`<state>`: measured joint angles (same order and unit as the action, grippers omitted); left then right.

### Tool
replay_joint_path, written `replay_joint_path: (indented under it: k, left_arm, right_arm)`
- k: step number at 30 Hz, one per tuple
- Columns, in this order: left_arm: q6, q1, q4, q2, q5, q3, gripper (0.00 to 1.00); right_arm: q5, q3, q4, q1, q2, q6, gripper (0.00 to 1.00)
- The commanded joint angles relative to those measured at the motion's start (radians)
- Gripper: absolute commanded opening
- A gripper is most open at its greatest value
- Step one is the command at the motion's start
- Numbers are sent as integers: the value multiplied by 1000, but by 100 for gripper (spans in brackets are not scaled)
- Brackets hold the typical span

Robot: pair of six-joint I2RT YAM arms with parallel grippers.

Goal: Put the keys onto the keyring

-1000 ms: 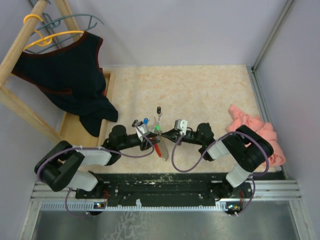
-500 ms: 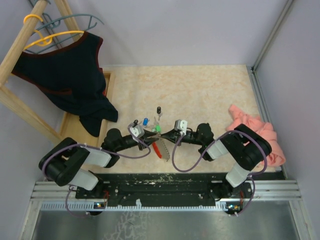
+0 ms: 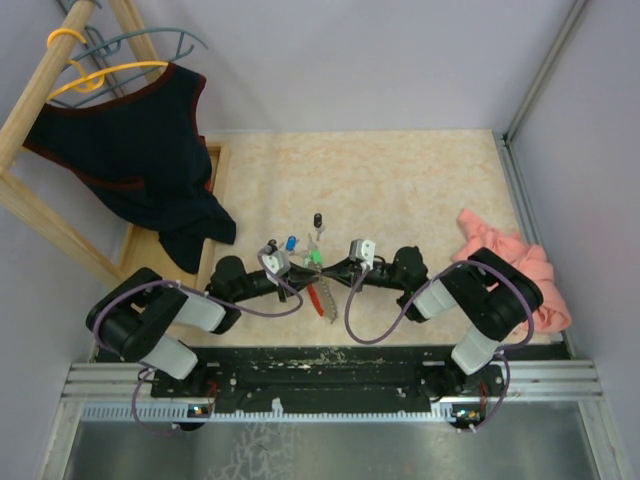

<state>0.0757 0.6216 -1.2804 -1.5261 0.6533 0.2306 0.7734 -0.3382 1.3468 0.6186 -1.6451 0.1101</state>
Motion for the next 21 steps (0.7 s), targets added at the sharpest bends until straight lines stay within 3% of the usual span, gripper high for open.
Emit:
replay_joint_path:
  k: [1,9,15,21]
  left_arm:
    - [-17,-3,-52,-18,30,29,23]
    - [-2,-2,3,2,35,47,1]
    - [93,-2,274,110,31,79,0]
    - [184,0,543,165,34,165,0]
  right_arm:
    - [34,-13,97,-7,-28,-23,0]
    - [33,-8,82,-7,-25,-14,0]
    - [0,12,4,-19,37,47,1]
    - [-3,-3,-201,-32,117,143,14]
